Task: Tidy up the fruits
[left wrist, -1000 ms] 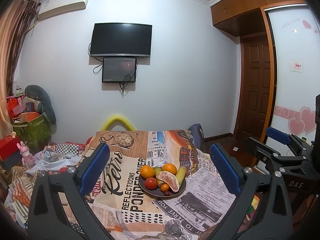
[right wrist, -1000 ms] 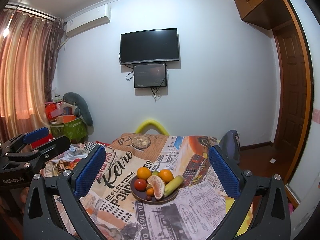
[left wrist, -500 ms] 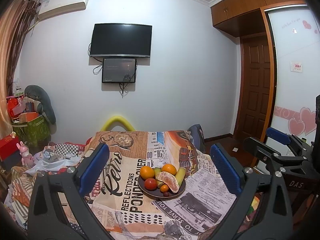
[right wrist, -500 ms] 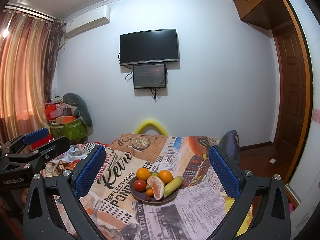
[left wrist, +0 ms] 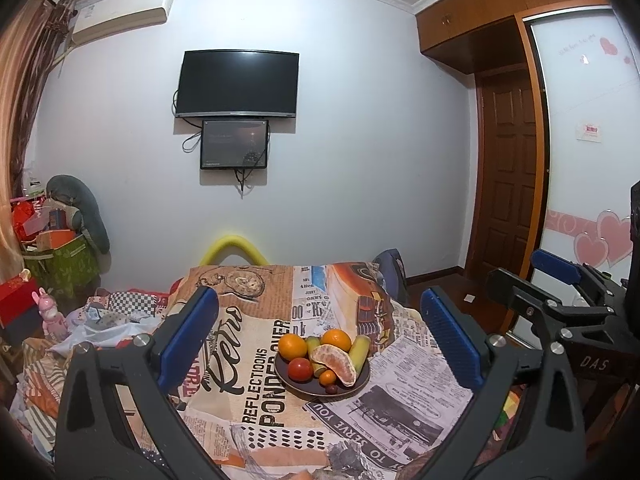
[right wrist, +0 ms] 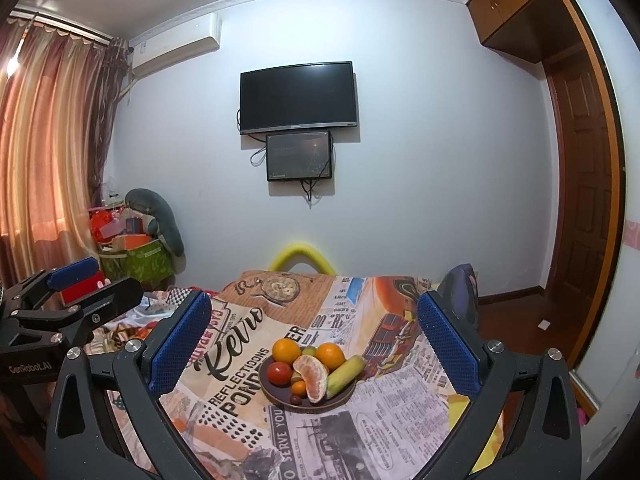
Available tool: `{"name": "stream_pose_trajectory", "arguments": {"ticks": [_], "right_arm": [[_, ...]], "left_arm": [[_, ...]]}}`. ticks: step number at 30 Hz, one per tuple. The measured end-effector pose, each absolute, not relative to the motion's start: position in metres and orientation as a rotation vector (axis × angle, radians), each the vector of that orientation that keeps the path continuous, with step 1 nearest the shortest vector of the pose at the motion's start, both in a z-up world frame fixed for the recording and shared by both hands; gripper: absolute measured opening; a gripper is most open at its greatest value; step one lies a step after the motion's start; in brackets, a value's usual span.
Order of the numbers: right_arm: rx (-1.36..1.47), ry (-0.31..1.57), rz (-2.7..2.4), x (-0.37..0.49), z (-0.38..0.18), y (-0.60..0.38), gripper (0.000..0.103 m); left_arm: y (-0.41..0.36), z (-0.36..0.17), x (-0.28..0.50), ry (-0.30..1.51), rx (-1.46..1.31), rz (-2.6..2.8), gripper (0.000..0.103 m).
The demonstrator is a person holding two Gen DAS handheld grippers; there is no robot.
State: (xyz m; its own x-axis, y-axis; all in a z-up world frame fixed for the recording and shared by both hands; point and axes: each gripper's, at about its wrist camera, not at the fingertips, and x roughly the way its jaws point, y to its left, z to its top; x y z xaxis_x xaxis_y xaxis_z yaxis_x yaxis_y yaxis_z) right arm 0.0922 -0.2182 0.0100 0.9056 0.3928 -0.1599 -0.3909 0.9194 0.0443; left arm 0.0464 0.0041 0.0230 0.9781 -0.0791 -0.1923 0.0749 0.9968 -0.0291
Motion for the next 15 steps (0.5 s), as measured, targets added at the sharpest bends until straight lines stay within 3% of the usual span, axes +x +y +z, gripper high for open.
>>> {"name": "stream_pose_trajectory", "arguments": {"ticks": [15], "right_arm": [[0.006, 0.159, 0.398, 0.0918, 0.0105, -0.2188, 0.103]], "left_arm": [[0.0056, 0.0243, 0.0447, 0.199, -0.031, -0.088, 0.102]]}}
